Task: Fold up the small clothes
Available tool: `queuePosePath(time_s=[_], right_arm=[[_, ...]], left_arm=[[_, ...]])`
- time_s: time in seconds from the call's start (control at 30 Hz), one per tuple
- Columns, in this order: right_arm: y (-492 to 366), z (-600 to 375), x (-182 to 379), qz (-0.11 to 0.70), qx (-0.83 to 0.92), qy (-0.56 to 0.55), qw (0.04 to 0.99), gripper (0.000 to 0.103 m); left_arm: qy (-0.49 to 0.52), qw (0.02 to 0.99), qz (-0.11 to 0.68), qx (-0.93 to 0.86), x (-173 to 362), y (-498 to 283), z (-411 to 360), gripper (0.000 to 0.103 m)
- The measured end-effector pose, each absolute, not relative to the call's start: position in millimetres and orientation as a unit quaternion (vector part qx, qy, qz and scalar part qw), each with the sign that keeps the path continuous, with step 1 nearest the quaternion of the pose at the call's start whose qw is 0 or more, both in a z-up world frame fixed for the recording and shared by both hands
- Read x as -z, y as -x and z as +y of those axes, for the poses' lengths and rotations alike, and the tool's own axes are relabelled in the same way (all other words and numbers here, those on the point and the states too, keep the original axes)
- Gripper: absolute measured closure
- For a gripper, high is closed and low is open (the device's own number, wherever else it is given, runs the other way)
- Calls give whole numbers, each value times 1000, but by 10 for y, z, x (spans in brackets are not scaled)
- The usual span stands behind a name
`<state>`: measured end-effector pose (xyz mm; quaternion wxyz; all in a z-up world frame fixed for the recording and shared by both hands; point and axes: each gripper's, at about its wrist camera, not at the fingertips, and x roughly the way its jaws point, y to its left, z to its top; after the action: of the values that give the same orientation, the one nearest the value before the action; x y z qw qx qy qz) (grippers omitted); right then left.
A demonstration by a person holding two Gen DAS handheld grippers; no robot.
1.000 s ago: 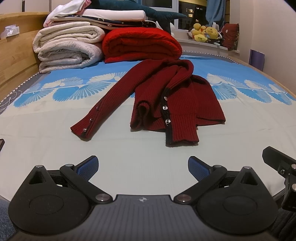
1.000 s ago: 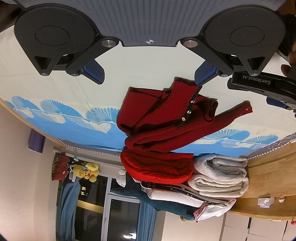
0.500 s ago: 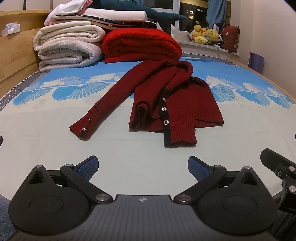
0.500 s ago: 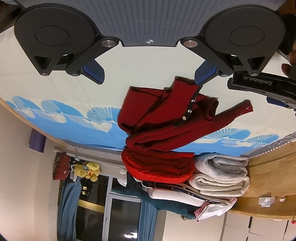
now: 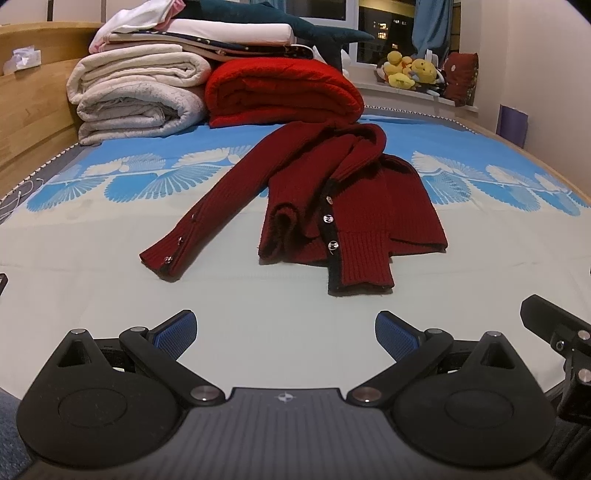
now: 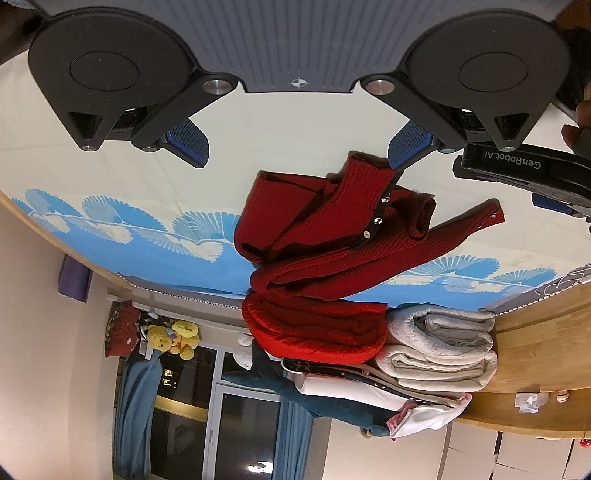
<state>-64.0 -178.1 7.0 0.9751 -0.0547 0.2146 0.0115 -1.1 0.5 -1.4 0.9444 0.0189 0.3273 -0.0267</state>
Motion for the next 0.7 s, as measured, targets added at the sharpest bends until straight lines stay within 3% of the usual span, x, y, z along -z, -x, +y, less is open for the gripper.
queuePosePath(time_s=[0.7], right_arm=[[641, -1777, -81, 213, -17, 57, 975, 1]], left_arm=[[-15, 943, 333, 19, 25, 10, 13, 0]])
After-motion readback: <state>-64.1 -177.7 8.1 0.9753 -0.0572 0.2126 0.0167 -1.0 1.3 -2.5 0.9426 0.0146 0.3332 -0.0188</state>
